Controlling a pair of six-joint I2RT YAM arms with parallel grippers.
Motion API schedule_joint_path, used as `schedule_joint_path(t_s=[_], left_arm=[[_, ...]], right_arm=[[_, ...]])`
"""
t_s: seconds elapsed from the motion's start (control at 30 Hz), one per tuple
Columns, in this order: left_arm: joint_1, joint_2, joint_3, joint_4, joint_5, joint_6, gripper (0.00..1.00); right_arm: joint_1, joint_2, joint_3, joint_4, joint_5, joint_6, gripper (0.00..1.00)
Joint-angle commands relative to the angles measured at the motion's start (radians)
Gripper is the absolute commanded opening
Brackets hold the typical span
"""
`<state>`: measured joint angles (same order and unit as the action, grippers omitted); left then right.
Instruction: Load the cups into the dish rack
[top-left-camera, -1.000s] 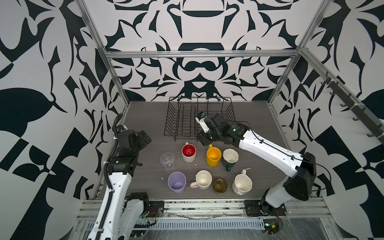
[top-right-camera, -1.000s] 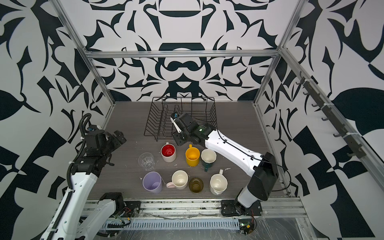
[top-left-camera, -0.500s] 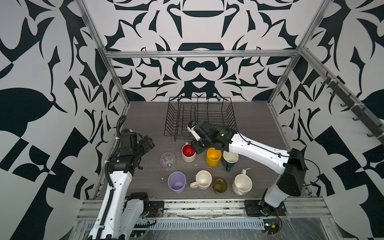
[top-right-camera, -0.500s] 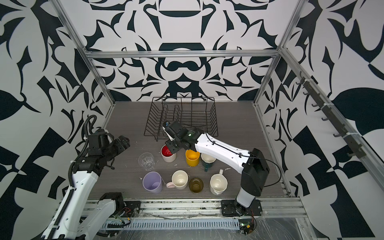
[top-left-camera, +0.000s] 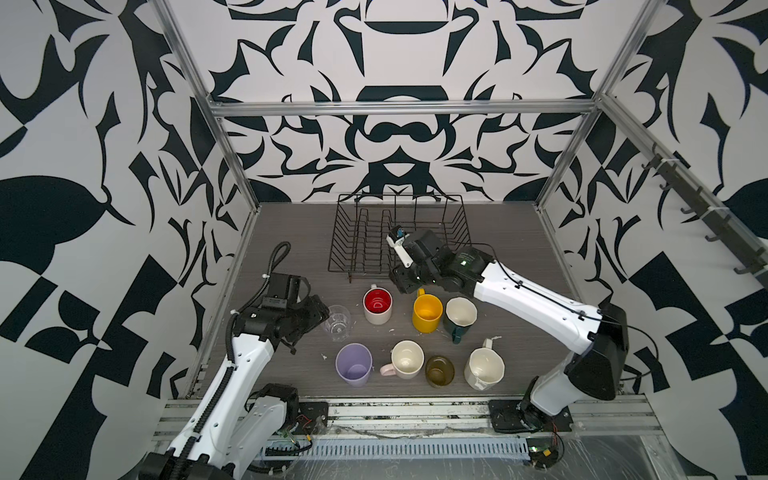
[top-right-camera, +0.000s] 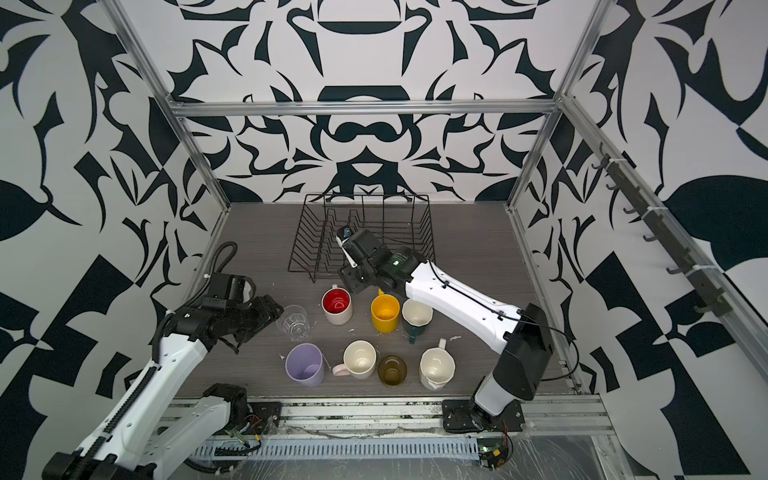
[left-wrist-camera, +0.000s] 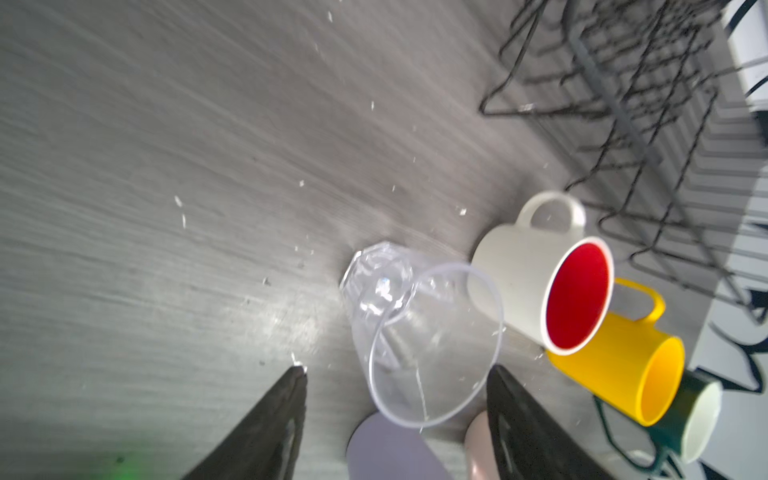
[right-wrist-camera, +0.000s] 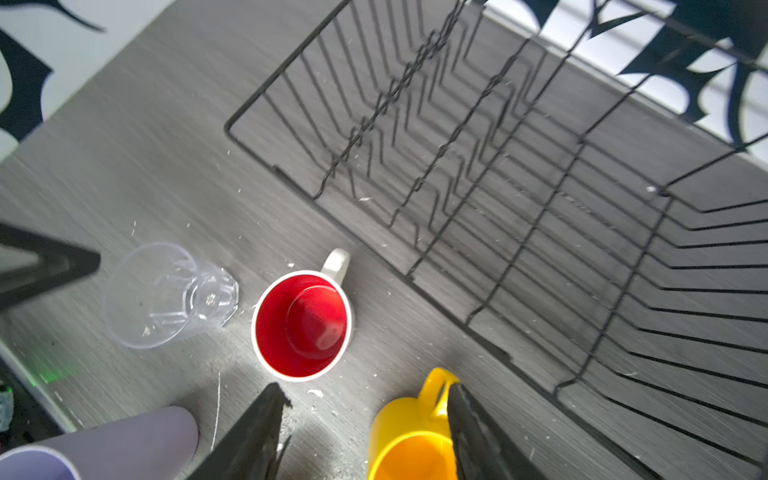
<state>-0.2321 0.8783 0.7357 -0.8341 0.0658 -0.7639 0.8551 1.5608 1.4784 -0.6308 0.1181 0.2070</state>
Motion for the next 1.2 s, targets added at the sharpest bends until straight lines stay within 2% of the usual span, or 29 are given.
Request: schedule_joint_path(t_s=[0.0, 0.17, 0.8, 1.0, 1.17], left_arm=[[-0.019, -0.016, -0.020, -0.102, -0.073, -0.082, 0.68], [-0.032, -0.013, -0.029, -0.089, -0.112, -0.102, 0.67], [-0.031, 0.149, -0.082, 0.125, -0.073, -0.073, 0.57], [-0.031, 0.172, -0.100, 0.142, -0.071, -0.069, 0.46], [-0.031, 0.175, -0.119, 0.160, -0.068, -0.071, 0.29]], right_arm=[[-0.032, -0.066, -0.022, 0.044, 0.006, 0.004, 0.66], [-0.065, -0.097, -0.045, 0.058, -0.006, -0.004, 0.65], [-0.105, -0.123, -0.112, 0.091, -0.048, 0.003, 0.66], [-0.108, -0.110, -0.110, 0.097, -0.057, 0.001, 0.66], [-0.112, -0.103, -0.112, 0.103, -0.066, 0.003, 0.66]])
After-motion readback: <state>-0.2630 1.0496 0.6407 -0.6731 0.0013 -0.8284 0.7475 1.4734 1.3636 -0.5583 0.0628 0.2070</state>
